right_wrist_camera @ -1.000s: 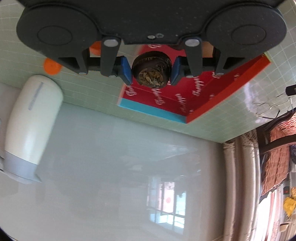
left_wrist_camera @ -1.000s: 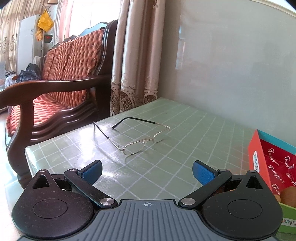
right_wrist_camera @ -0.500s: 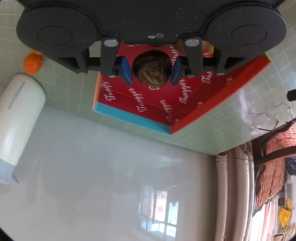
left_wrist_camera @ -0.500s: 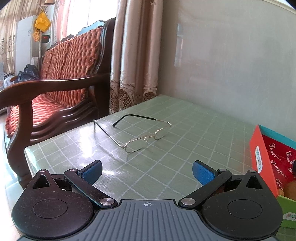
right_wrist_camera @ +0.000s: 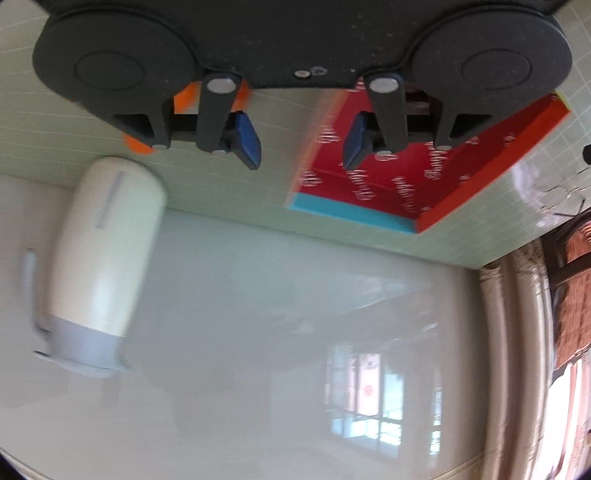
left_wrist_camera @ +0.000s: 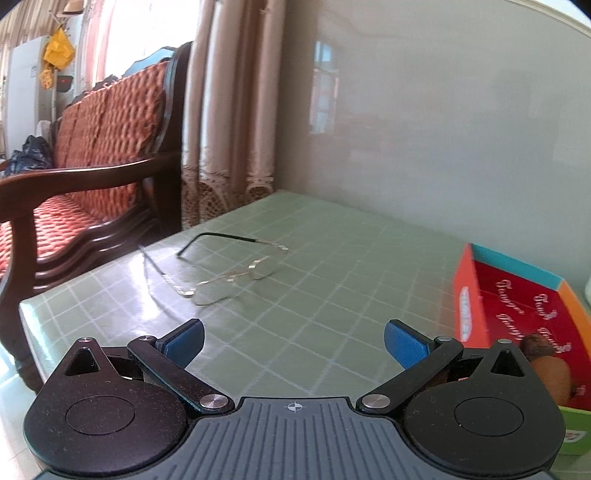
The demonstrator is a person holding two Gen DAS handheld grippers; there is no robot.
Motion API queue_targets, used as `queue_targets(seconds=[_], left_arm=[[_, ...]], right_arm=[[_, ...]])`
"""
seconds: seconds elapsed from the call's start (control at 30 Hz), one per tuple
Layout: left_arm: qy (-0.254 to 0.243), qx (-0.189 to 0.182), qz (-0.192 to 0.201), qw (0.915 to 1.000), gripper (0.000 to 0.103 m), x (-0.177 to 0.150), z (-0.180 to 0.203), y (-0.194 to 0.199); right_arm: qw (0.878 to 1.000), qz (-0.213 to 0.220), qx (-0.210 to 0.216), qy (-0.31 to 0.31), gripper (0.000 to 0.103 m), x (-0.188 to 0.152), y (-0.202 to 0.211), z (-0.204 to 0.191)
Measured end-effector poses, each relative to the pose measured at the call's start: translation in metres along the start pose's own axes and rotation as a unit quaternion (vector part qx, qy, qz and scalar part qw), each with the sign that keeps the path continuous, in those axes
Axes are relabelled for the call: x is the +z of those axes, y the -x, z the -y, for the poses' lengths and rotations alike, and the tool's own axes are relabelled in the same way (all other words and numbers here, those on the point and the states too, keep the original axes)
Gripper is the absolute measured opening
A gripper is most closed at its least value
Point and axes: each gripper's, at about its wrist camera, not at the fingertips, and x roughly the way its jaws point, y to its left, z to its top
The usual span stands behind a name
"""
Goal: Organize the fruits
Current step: 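Reach the left tool to the orange slice and close on it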
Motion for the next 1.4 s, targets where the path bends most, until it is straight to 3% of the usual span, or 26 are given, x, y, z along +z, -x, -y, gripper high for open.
queue_targets(seconds=[0.47, 0.87, 1.4], left_arm=[[-0.039, -0.100, 0.022, 0.9940, 0.103, -0.007, 0.095, 0.035], [-0.114, -0.186, 0.039, 0.9752, 0.103, -0.031, 0.190, 0.073], [-0.181, -0.257, 0.006, 0.9493, 0.102, -0.073, 0.269, 0.099]], right_arm=[[0.993, 0.005, -0.104, -0.061, 0.050, -0.026, 0.053, 0.109], [0.984, 0.000, -0.149, -0.093, 0.051, -0.051, 0.089, 0.175], [0.979, -0.006, -0.173, -0.109, 0.051, -0.068, 0.103, 0.209]])
